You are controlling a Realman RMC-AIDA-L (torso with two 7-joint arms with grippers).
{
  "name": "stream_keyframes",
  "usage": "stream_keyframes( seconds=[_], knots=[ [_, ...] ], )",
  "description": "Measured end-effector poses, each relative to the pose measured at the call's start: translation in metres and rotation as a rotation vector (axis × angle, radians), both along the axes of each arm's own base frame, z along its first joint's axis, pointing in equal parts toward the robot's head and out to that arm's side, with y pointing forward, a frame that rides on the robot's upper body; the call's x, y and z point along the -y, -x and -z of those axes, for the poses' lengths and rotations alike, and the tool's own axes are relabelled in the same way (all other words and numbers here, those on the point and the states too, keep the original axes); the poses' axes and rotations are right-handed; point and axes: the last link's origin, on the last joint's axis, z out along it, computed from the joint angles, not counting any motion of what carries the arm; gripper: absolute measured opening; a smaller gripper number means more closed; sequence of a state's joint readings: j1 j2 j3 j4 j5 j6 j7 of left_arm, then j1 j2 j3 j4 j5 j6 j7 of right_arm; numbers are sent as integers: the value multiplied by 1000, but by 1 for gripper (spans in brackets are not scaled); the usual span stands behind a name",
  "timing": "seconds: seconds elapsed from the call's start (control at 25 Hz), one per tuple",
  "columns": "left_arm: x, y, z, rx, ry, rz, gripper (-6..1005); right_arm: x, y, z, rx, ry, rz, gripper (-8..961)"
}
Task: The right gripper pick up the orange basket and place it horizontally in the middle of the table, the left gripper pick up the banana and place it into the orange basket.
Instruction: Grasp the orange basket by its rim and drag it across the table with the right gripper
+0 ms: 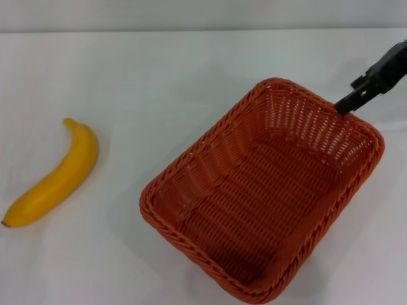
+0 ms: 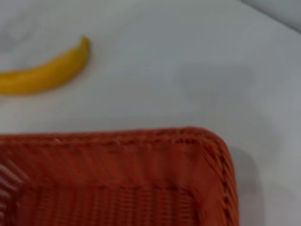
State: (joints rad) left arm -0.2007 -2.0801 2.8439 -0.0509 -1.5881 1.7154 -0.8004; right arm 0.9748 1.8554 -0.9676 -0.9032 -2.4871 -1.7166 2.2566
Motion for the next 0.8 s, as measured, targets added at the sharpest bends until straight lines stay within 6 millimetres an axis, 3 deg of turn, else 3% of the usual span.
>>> stream_keyframes(
  seconds=[0.56,0.8],
  knots=[
    [18,8,4,-1,17,-39,787,-1,-3,81,237,63,-15,720],
    [19,8,5,-2,23,-42,787,-3,2,89,239,69,-32,717]
  ],
)
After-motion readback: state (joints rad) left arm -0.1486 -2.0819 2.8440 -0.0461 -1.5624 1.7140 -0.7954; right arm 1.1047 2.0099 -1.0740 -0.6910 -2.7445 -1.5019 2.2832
